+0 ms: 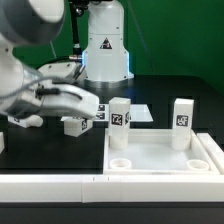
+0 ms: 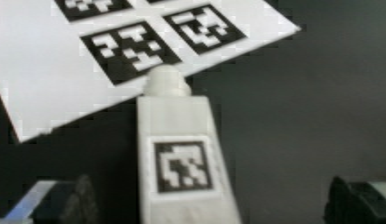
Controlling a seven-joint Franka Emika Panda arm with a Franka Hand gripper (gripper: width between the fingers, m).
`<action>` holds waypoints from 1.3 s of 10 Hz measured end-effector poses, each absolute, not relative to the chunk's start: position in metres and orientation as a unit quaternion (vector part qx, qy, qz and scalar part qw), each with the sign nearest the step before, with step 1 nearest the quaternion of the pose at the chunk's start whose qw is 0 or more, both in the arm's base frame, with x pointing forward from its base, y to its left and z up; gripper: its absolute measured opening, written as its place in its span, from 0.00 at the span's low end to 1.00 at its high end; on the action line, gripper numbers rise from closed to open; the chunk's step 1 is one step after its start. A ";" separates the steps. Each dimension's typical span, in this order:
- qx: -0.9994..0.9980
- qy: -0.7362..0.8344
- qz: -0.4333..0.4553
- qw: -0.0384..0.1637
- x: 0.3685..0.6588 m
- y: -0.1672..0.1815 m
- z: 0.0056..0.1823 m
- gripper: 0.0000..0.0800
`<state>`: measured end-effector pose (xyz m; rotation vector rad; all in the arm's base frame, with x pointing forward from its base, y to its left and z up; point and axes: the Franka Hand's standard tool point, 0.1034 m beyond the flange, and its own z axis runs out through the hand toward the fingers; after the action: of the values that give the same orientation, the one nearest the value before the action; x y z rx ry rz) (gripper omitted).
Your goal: Assemble square table
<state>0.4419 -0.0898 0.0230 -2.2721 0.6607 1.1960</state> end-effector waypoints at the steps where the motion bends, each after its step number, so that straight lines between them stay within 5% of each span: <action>1: -0.828 0.240 0.444 0.242 0.438 -0.086 0.017 0.81; 5: -0.828 0.224 0.453 0.245 0.426 -0.077 0.010 0.81; 8: -0.829 0.218 0.453 0.246 0.425 -0.075 0.010 0.35; 11: -0.831 0.212 0.452 0.246 0.429 -0.073 0.015 0.35; 13: -0.838 0.194 0.443 0.253 0.452 -0.078 0.036 0.35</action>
Offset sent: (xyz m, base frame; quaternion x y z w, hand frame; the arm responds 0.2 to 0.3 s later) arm -0.0140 -0.0073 -0.0147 -0.0057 0.0287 -0.0104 0.9995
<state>0.4522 -0.0779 0.0363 -2.2789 0.5272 1.2040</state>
